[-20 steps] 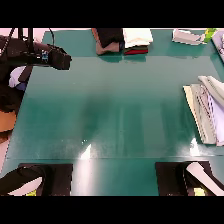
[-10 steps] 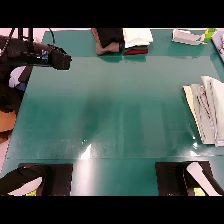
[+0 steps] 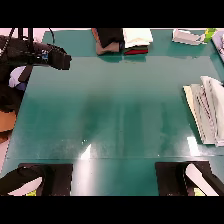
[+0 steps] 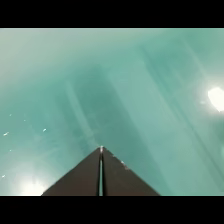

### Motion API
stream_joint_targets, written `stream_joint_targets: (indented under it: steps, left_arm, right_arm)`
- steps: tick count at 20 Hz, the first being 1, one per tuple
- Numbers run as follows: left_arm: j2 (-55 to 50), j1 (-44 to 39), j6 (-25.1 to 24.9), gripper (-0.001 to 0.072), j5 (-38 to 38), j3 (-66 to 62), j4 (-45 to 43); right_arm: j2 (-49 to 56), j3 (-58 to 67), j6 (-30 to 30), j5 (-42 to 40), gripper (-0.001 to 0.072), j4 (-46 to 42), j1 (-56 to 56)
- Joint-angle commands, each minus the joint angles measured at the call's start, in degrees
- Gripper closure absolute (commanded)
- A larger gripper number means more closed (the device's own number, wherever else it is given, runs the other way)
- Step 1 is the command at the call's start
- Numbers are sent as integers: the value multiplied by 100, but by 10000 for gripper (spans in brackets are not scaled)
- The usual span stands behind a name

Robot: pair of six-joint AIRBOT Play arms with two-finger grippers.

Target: Fold the shirts.

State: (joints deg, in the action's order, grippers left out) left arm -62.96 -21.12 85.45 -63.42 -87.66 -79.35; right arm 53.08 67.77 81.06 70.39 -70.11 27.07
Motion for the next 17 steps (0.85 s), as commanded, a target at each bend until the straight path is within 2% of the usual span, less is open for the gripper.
stream_joint_targets:
  steps: [1, 2, 3, 5, 7, 11, 17]
  left_arm:
    - [-4, 0, 0, 681, 26, 0, -177]
    - [-4, 0, 0, 682, 13, 0, -175]
    - [-4, 0, 2, 681, 39, 0, -164]
    - [-4, 0, 0, 681, 109, 0, -164]
    - [-4, 0, 0, 681, 109, 0, -162]
    - [-4, 0, 2, 682, 107, 0, -162]
    - [-4, 0, 0, 682, 107, 0, -162]
  right_arm:
    - [326, 70, 55, -234, 118, 507, -1980]
    - [457, 70, 55, -374, 120, 439, -2472]
    - [597, 70, 50, -522, 188, 393, -2953]
    - [844, 70, 46, -752, 409, 396, -3665]
    - [1038, 70, -44, -828, 694, 396, -4162]
    - [1259, 70, -50, -828, 694, 400, -4564]
    - [1263, 70, -50, -841, 694, 409, -4581]
